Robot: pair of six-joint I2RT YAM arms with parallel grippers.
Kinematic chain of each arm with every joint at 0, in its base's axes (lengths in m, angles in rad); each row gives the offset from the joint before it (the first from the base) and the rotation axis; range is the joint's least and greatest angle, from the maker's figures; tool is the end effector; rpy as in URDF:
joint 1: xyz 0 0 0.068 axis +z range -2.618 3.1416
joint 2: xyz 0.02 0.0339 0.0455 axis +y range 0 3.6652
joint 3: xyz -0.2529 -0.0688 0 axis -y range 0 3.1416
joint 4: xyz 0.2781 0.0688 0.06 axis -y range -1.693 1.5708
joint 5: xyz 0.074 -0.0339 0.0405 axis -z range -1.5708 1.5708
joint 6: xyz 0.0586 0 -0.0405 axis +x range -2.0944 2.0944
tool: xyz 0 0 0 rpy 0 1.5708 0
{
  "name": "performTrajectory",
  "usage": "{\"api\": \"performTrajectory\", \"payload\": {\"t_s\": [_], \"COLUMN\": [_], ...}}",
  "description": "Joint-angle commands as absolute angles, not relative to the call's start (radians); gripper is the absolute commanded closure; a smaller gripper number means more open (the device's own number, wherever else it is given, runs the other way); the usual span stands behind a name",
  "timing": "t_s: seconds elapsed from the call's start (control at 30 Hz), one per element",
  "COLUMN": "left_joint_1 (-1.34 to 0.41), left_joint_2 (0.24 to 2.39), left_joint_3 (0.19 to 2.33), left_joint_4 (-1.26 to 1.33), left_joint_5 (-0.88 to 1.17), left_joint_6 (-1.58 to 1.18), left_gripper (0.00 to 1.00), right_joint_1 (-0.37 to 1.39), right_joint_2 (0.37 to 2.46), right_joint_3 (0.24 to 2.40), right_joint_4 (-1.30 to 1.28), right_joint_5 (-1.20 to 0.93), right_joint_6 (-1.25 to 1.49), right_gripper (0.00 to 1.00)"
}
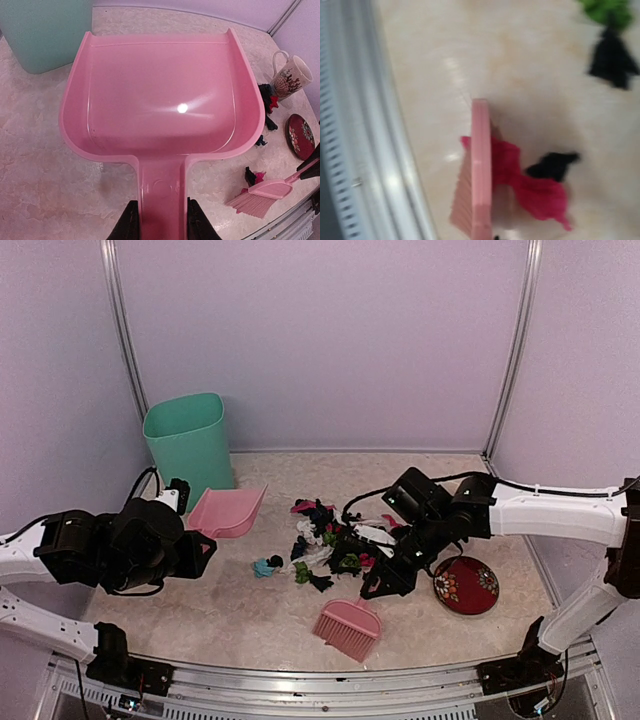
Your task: Sweep away the paper scraps from the table
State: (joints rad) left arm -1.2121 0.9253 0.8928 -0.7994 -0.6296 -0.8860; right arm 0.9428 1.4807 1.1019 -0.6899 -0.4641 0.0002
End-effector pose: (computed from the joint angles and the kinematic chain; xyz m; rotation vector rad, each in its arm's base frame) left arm 0.1129 -0.2028 0.2767 0.0842 2.2370 -0.3852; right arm 0.1777 0.2895 0.2075 -1.4042 2.3865 0.9038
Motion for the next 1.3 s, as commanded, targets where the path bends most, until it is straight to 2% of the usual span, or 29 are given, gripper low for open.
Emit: {"api": "performTrajectory", "payload": {"t_s": [0.0,0.2,0.33,0.57,0.7,1.03,1.27], "left_joint_1": [-1.207,-1.206,-1.207,-1.204,-1.203,-1.196,-1.196], "left_joint_2": [0.911,0.904,0.906,0.914,0.904,0.856,0.845], "left_joint_3": [0.885,0.869,0.867,0.875,0.886,0.897,0.896], "left_joint_4": [-0.77,-0.754,-0.743,-0.739,-0.75,-0.776,-0.773], "left_joint_5": [-0.621,-0.612,-0.616,-0.636,-0.663,-0.708,-0.699], "left_joint_6": [-0.88,-0.879,-0.872,-0.87,-0.881,-0.906,-0.899], "left_gripper": [1.0,1.0,1.0,1.0,1.0,1.0,1.0], "right_joint_1": [0.943,0.901,0.884,0.894,0.928,0.932,0.963], "right_joint_2": [1.506,1.507,1.499,1.5,1.506,1.55,1.728], "right_joint_3": [1.174,1.246,1.308,1.472,1.502,1.3,1.288], "right_joint_4": [-0.683,-0.723,-0.719,-0.739,-0.665,-0.127,0.091], "right_joint_5": [-0.215,0.102,0.143,0.029,-0.056,-0.273,-0.341], "right_joint_6": [0.016,0.008,-0.01,-0.001,0.046,0.374,0.6], "right_gripper": [1.0,1.0,1.0,1.0,1.0,1.0,1.0]}}
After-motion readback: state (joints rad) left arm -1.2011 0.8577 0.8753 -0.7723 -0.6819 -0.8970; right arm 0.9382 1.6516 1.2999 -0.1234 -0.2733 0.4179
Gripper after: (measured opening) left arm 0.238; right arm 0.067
